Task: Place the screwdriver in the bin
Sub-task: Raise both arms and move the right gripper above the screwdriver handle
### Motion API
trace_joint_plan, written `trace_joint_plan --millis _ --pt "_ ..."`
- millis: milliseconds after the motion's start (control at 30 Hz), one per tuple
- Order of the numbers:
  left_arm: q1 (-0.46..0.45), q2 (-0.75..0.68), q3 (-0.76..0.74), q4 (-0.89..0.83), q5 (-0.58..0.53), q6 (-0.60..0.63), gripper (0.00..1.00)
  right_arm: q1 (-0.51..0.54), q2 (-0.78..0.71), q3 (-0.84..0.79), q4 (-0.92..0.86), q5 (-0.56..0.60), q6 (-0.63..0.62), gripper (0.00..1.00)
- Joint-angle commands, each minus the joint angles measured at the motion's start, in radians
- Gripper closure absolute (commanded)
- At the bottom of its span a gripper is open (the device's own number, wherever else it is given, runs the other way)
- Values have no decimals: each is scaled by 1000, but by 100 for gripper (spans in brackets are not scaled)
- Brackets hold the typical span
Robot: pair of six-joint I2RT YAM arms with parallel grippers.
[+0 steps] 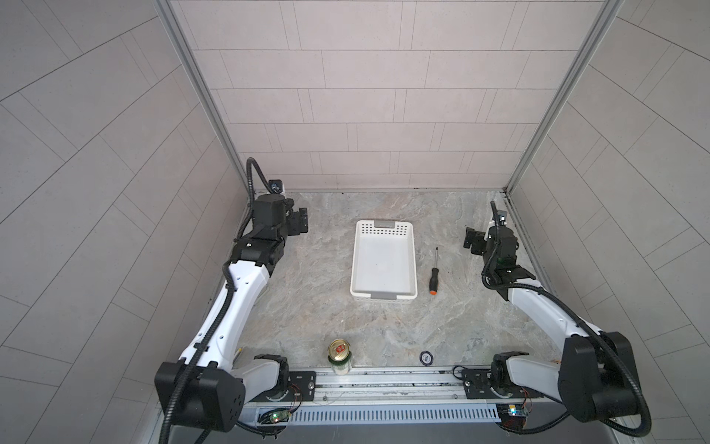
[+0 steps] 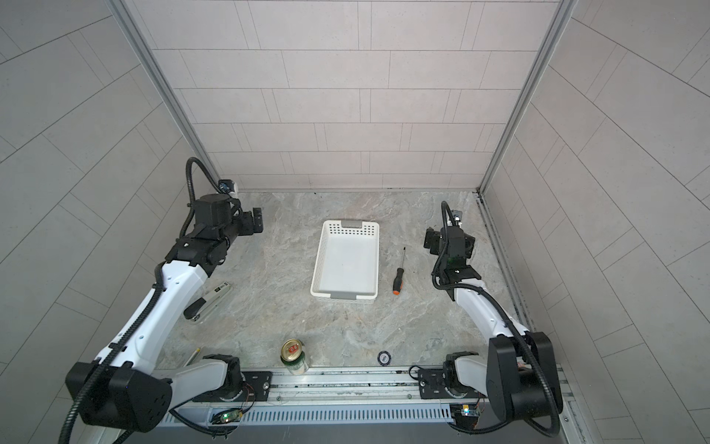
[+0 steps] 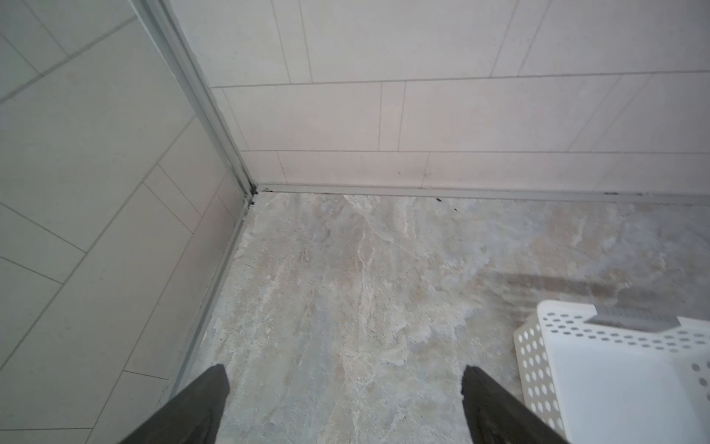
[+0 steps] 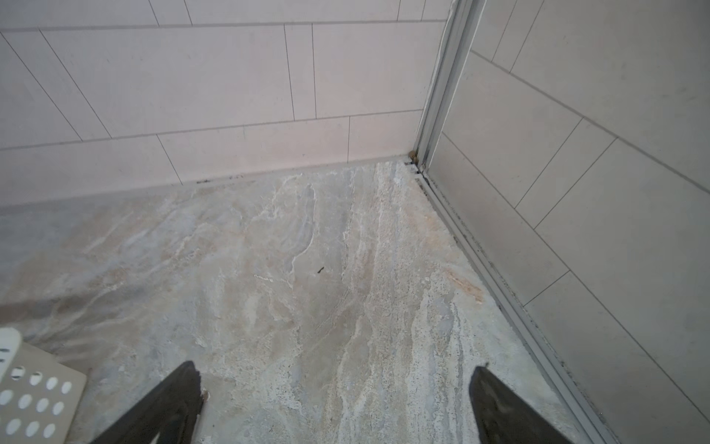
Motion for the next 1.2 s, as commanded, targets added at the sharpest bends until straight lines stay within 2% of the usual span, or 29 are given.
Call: trace_joint_plan --millis 0,167,267,400,533,633,733,900,1067,1167 --pt "-5 14 42 -83 123 -15 0 5 -90 51 -194 58 59 0" --pt "-2 84 95 -147 186 -111 0 5 -219 106 -370 35 151 0" --pt "-15 141 159 -205 303 -140 0 6 -270 137 -477 -11 119 0" --pt "-32 155 172 -214 310 -172 0 6 -335 143 -594 -36 65 0" --pt "-32 174 196 -266 308 -183 0 5 -362 155 -697 -116 57 0" --pt "-39 175 189 -273 285 -211 0 15 -345 198 -835 -157 118 0" --pt "-59 181 187 -276 284 -213 0 34 -362 189 -892 -185 214 0" --pt "-63 205 197 -280 337 -247 0 136 -371 163 -934 -143 373 2" --pt "-59 235 224 -303 396 -268 0 319 -315 148 -949 19 479 3" --pt "-58 235 224 -301 401 -273 0 391 -227 139 -899 15 537 4"
